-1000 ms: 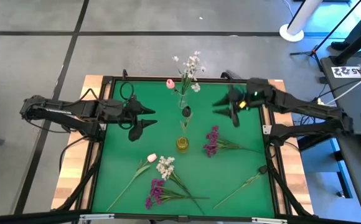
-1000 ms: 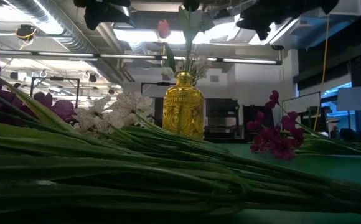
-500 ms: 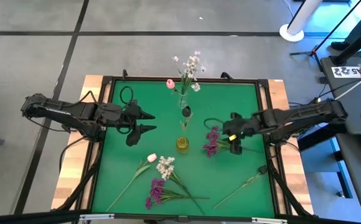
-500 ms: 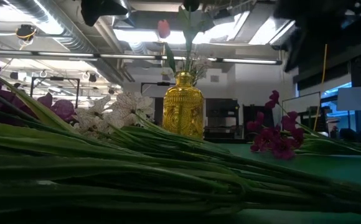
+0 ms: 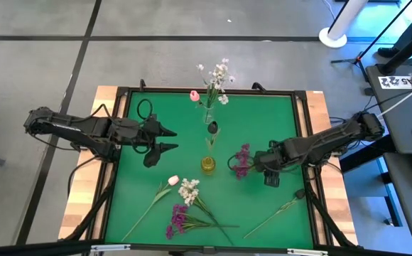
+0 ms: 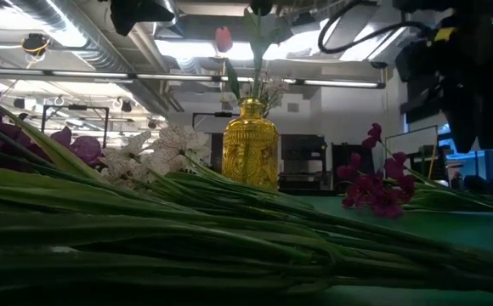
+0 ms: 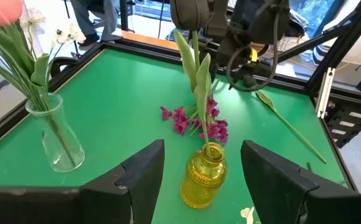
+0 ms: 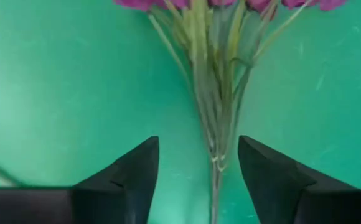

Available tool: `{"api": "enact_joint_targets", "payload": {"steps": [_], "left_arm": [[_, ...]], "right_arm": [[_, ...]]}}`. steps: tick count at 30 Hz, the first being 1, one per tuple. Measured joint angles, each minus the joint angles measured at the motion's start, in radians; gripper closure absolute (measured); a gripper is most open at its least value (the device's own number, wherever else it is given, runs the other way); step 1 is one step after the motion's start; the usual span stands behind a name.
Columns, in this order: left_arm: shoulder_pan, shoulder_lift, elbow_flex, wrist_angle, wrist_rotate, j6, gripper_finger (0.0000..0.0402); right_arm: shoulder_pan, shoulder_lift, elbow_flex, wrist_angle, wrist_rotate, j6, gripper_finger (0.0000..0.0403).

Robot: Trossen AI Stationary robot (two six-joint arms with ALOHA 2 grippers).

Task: Sort flowers into vase by color
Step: Put the right violet flower into the yellow transparent vase

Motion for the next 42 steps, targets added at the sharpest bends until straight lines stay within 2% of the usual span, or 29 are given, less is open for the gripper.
{"api": "enact_joint_targets", "payload": {"steps": [8,17,26,30,39,42], "left_arm": [[0.0,0.0,0.0,0.0,0.0,0.0,0.0193],[0.0,0.0,0.0,0.0,0.0,0.0,0.0193],[0.0,0.0,0.0,0.0,0.0,-0.001,0.0193],[0.0,0.0,0.0,0.0,0.0,-0.008,0.0193],[0.0,0.0,0.0,0.0,0.0,-0.009,0.0193],[0.0,0.0,0.0,0.0,0.0,-0.009,0.0193]], "right_arm": [[-0.016,0.048,-0.04,0.04,0.127,-0.025,0.016],[-0.097,0.048,-0.256,0.344,-0.029,-0.048,0.016],[-0.095,0.044,-0.305,0.389,0.0,-0.024,0.0164],[-0.095,0.045,-0.306,0.392,0.002,-0.024,0.0204],[-0.095,0.044,-0.3,0.392,-0.001,-0.027,0.0379],[-0.095,0.047,-0.277,0.378,0.003,-0.011,0.0387]]}}
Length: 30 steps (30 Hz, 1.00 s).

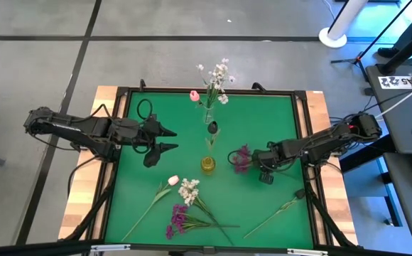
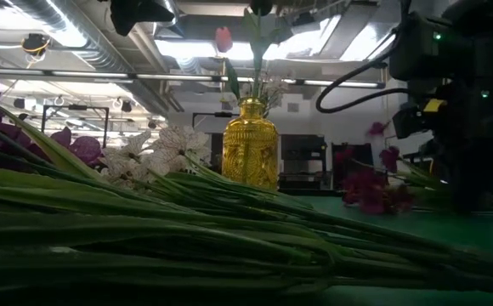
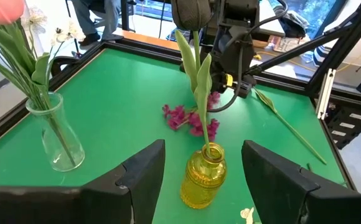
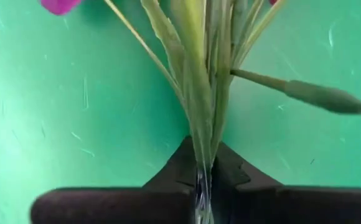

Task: Sort flowers into vase by color
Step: Put the right violet flower into the yellow transparent vase

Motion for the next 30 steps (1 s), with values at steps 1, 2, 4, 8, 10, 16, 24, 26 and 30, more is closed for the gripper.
{"api": "enact_joint_targets", "payload": {"steps": [1,2,4,8,10,16,24,26,30], "left_arm": [[0.0,0.0,0.0,0.0,0.0,0.0,0.0193],[0.0,0.0,0.0,0.0,0.0,0.0,0.0193],[0.0,0.0,0.0,0.0,0.0,-0.001,0.0193],[0.0,0.0,0.0,0.001,0.0,-0.001,0.0193],[0.0,0.0,0.0,0.0,0.0,-0.001,0.0193],[0.0,0.0,0.0,0.0,0.0,-0.007,0.0193],[0.0,0.0,0.0,0.0,0.0,-0.019,0.0193],[0.0,0.0,0.0,0.0,0.0,-0.023,0.0193],[0.0,0.0,0.0,0.0,0.0,-0.026,0.0193]], "right_arm": [[0.0,0.002,0.012,-0.007,0.01,0.011,0.0382],[0.0,0.002,0.026,-0.01,0.021,0.016,0.0377],[0.0,-0.012,0.06,-0.004,0.041,0.017,0.0375],[0.0,-0.076,0.108,-0.009,0.076,0.025,0.0394],[0.0,-0.126,0.132,-0.012,0.107,0.046,0.0391],[0.001,-0.319,0.209,-0.158,0.285,0.123,0.0393],[0.001,-0.581,0.179,0.243,0.415,-0.042,0.0395],[0.001,-0.606,0.146,0.431,0.389,-0.14,0.0396],[0.001,-0.603,0.082,0.763,0.276,-0.289,0.0394]]}}
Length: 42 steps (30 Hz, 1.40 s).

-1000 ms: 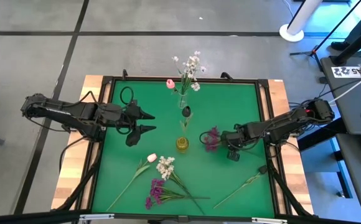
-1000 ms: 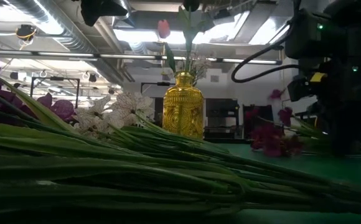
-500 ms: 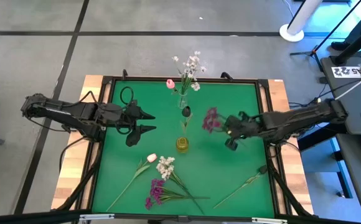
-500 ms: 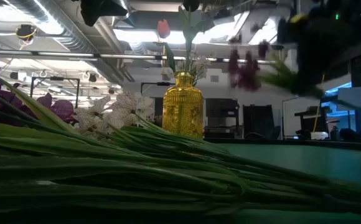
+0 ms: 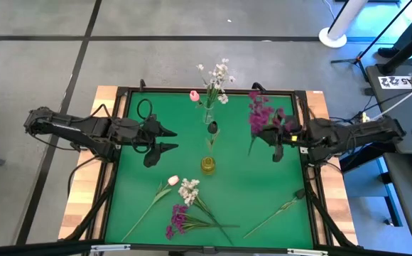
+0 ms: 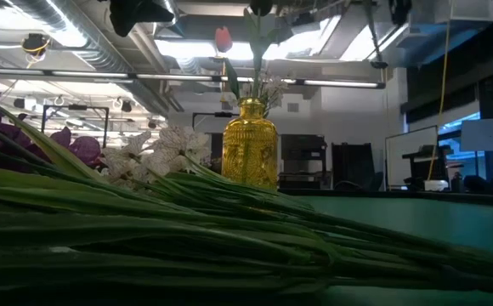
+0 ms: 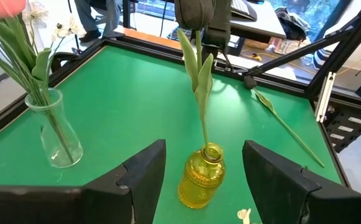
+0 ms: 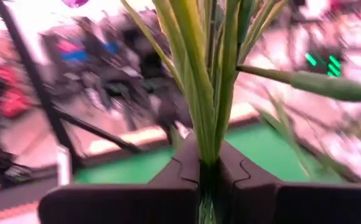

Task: Sort flowers into vase by color
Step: Put the right violet flower into the yellow transparent vase

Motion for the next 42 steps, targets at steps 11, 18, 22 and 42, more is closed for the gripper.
{"api": "enact_joint_targets", "payload": {"steps": [11,18,22,42], "left_arm": [[0.0,0.0,0.0,0.0,0.0,0.0,0.0193],[0.0,0.0,0.0,-0.002,0.0,-0.025,0.0193],[0.0,0.002,0.0,-0.019,0.0,-0.025,0.0193],[0.001,0.109,0.0,-0.017,-0.06,-0.017,0.0193]], "right_arm": [[0.0,0.241,-0.04,0.48,-0.254,-0.152,0.0396],[0.0,0.391,-0.04,0.665,-0.334,-0.223,0.0396],[0.0,0.446,-0.04,0.742,-0.334,-0.259,0.0396],[-0.023,0.65,-0.037,0.93,-0.306,-0.343,0.0396]]}}
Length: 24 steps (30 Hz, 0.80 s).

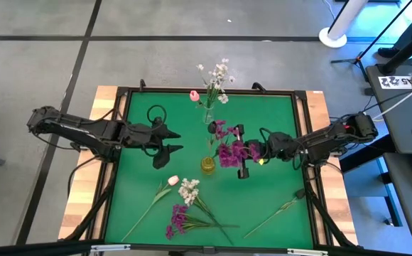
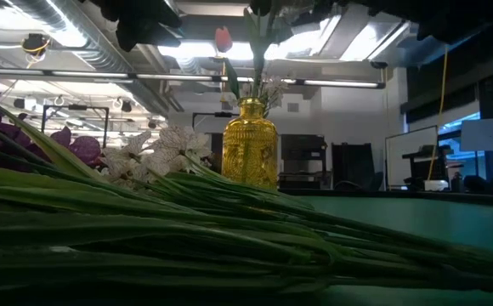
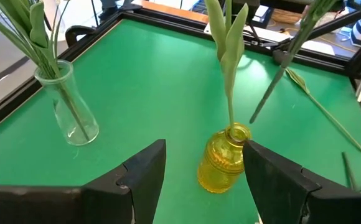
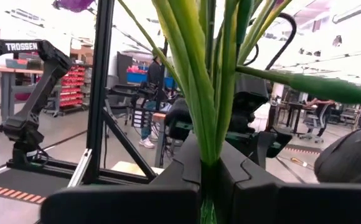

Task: Sort flowers into vase by color
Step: Put the right violet flower into the yellow transparent vase

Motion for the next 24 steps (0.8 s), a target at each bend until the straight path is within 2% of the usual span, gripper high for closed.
{"api": "enact_joint_targets", "payload": {"steps": [8,20,24], "left_arm": [[0.0,0.0,0.0,0.001,0.0,0.0,0.0193],[0.0,-0.001,0.0,0.003,0.0,0.0,0.0193],[0.0,-0.001,0.0,0.002,0.0,0.0,0.0193]], "right_arm": [[0.0,0.014,0.0,-0.037,0.034,-0.012,0.0396],[0.0,0.107,0.0,-0.005,0.037,0.007,0.0396],[0.001,0.107,0.0,-0.045,0.07,0.025,0.0385]]}}
